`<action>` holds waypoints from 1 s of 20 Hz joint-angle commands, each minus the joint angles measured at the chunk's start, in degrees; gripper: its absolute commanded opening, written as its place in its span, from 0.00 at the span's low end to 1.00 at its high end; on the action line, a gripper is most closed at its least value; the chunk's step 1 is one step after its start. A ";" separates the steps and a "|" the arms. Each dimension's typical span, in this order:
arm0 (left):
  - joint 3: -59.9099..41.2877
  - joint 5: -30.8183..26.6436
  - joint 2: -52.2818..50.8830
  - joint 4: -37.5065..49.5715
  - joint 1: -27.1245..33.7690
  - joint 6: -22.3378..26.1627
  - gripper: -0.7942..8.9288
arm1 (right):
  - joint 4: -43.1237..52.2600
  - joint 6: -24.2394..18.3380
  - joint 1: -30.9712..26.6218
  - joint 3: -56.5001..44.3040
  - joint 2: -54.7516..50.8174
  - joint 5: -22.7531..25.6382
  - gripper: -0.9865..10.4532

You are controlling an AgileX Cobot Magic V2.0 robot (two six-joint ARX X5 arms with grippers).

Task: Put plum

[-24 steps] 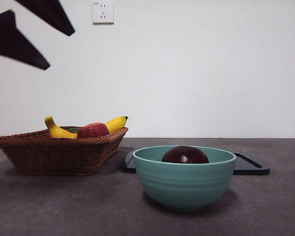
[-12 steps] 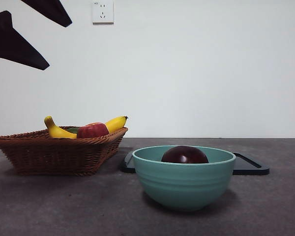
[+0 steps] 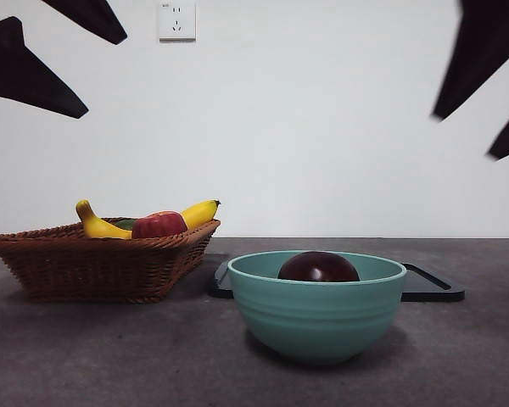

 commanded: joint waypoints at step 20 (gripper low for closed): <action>0.46 0.33 0.31 0.79 -0.26 0.04 0.47 | 19.67 2.69 13.79 -2.10 25.81 10.95 0.19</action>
